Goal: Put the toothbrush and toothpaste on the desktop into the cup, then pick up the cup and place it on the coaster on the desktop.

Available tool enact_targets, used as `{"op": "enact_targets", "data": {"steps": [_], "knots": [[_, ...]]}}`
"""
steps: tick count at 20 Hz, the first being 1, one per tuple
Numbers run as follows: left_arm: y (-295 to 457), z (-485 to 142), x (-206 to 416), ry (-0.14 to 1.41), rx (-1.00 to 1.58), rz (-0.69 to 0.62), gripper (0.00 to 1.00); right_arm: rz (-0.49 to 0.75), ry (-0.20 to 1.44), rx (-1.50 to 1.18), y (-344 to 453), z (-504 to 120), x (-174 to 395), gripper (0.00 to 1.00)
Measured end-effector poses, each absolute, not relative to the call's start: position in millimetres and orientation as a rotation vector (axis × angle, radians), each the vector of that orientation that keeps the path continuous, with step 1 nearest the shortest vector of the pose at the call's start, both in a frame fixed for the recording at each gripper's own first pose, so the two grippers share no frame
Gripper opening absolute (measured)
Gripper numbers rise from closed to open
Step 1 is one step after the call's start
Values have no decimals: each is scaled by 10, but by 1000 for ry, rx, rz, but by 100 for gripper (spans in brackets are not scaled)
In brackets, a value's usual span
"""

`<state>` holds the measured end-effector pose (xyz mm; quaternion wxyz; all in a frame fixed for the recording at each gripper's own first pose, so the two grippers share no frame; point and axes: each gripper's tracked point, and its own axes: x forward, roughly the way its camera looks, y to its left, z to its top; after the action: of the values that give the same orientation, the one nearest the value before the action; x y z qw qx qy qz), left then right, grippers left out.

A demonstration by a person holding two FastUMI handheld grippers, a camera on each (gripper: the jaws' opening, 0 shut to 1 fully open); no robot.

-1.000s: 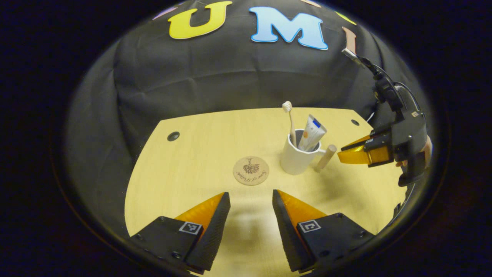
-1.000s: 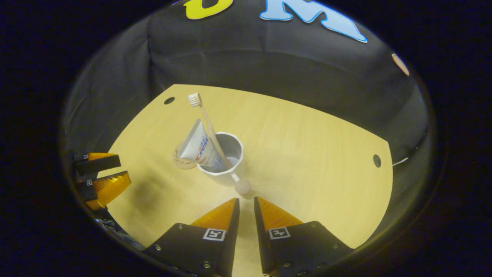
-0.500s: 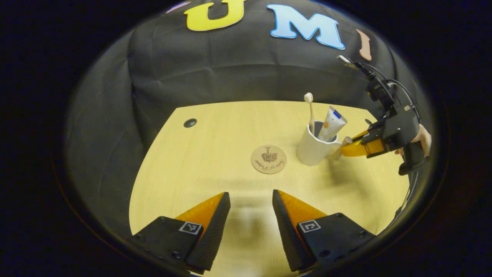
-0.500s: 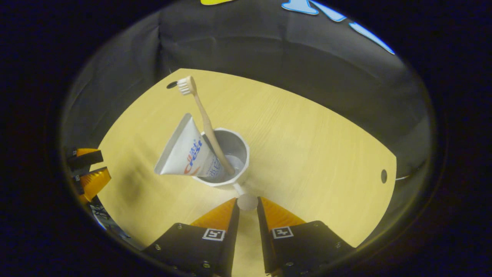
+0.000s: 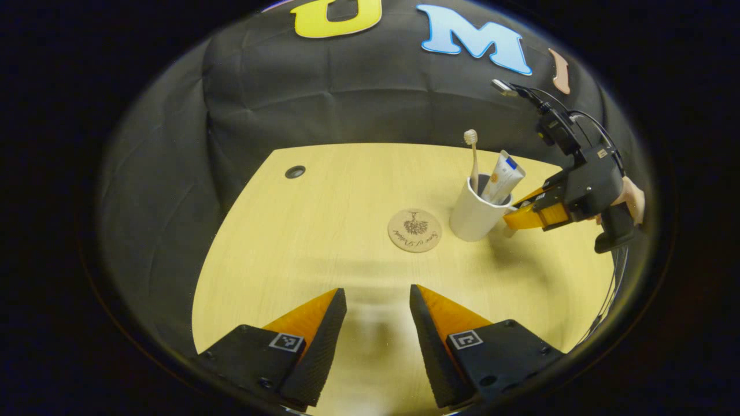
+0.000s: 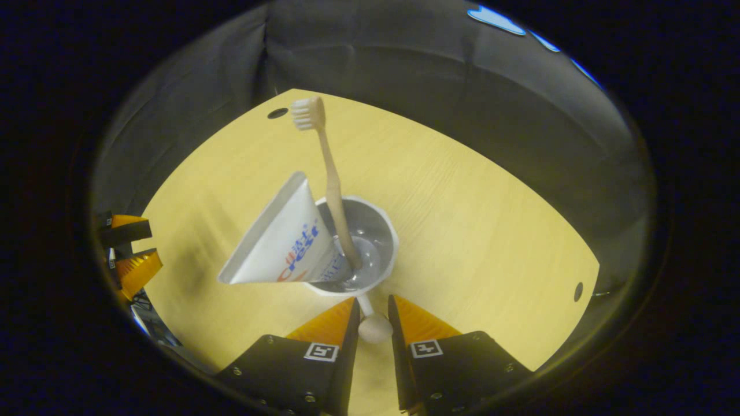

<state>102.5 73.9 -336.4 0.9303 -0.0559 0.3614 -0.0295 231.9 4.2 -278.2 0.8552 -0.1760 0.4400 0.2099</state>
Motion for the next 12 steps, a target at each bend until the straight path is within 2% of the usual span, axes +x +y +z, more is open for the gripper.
{"op": "enact_targets", "data": {"steps": [2,8,9,12], "knots": [[707,-3373,970,744,-127,-56,76,429,919,-376,73,-2712,2304,20],[681,-3440,967,745,-133,-40,76,407,886,-322,109,-2569,2242,20],[684,-3458,985,746,-133,-38,76,399,888,-313,121,-2617,2242,13],[751,-3472,969,750,-134,-31,76,377,868,-278,143,-2646,2251,13]]}}
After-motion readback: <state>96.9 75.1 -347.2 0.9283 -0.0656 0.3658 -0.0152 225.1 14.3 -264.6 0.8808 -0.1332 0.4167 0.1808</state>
